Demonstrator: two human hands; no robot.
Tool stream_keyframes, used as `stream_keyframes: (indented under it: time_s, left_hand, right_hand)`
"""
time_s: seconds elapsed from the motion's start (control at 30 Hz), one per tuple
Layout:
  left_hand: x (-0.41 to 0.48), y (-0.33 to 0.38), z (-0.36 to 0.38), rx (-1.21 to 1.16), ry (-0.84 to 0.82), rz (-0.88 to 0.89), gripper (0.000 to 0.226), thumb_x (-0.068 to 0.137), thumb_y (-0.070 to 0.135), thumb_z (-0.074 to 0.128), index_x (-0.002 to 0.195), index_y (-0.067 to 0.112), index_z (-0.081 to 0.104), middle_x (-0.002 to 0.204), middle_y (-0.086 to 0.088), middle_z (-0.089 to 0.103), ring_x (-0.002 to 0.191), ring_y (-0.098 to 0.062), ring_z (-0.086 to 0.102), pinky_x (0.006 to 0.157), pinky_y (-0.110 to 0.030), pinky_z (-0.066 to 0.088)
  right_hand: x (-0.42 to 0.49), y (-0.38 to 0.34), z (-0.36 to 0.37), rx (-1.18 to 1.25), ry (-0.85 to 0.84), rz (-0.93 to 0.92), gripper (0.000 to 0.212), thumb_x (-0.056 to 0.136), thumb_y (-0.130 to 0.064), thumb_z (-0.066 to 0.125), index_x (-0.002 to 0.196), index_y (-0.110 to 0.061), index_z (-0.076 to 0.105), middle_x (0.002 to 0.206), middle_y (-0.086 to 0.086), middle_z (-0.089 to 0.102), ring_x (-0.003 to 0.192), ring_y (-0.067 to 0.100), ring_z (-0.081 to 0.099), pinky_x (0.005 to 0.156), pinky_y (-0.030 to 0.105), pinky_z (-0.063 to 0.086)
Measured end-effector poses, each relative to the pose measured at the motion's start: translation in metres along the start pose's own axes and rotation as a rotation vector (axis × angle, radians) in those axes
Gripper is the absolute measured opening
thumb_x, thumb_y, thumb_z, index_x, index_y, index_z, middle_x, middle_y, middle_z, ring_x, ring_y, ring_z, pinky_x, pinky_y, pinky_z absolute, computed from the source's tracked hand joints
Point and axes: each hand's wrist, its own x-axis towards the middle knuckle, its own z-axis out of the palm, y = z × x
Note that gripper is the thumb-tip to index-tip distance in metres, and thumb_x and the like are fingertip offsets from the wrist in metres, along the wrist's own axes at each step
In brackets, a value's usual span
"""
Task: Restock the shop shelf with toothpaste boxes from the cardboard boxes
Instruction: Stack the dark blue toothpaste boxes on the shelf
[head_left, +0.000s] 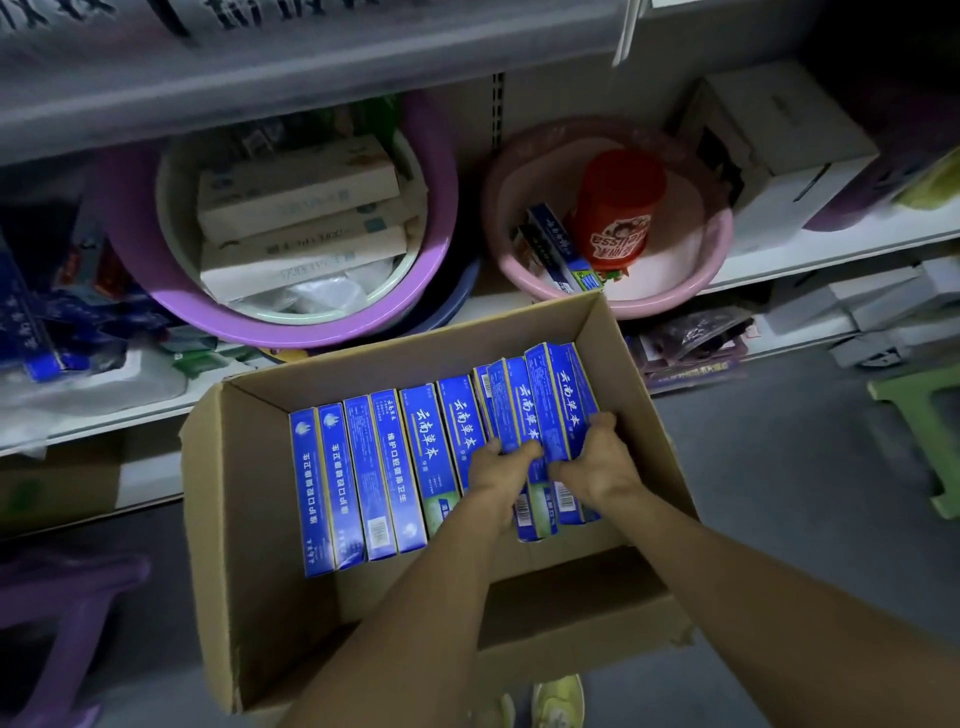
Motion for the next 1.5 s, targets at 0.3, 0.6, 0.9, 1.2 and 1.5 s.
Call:
stream_keyframes:
  time_s: [0.3,0.6,0.9,1.2,1.5]
  left_hand:
    - [-0.076,0.021,-0.036,-0.279,-0.123,-0.038,0.019,0.09,0.011,0.059,0.108,0.009,0.057,0.069,-0.002,0.07,0.055,-0.014,0.067,0.048,-0.026,0.052]
    - [-0.19,0.067,-0.075,-0.431,-0.075,0.188,0.023,0.092,0.01,0.059,0.115,0.012,0.057,0.084,-0.007,0.072,0.072,-0.02,0.069,0.077,-0.047,0.059]
    - [-0.295,0.114,-0.107,-0.471,-0.032,0.455,0.012,0.094,0.011,0.057,0.106,0.012,0.061,0.094,-0.009,0.073,0.082,-0.021,0.069,0.074,-0.045,0.058]
    - [-0.387,0.174,-0.138,-0.412,-0.005,0.661,0.002,0.095,0.014,0.058,0.094,0.013,0.059,0.067,-0.001,0.07,0.059,-0.012,0.067,0.061,-0.036,0.058]
    - [-0.439,0.234,-0.168,-0.541,-0.068,0.87,0.011,0.096,0.025,0.056,0.1,0.016,0.061,0.076,0.0,0.075,0.066,-0.013,0.071,0.061,-0.035,0.058]
  right_hand:
    - [-0.049,-0.024,-0.031,0.216,-0.223,-0.087,0.038,0.073,-0.017,0.074,0.106,-0.017,0.054,0.096,0.004,0.071,0.079,0.02,0.072,0.077,0.041,0.059]
    - [-0.141,-0.1,-0.089,0.047,-0.313,-0.451,0.038,0.071,-0.019,0.072,0.1,-0.021,0.048,0.085,0.001,0.07,0.07,0.019,0.065,0.071,0.041,0.056]
    - [-0.225,-0.18,-0.143,-0.134,-0.29,-0.764,0.05,0.064,-0.025,0.07,0.108,-0.024,0.045,0.09,0.001,0.068,0.073,0.014,0.068,0.06,0.034,0.057]
    - [-0.29,-0.249,-0.214,-0.203,-0.154,-1.093,0.048,0.073,-0.005,0.072,0.114,-0.018,0.05,0.1,0.003,0.061,0.074,0.017,0.058,0.063,0.029,0.051]
    - [-0.332,-0.324,-0.234,-0.286,-0.115,-1.288,0.053,0.073,-0.009,0.074,0.117,-0.026,0.049,0.104,-0.007,0.063,0.068,0.005,0.061,0.058,0.022,0.049]
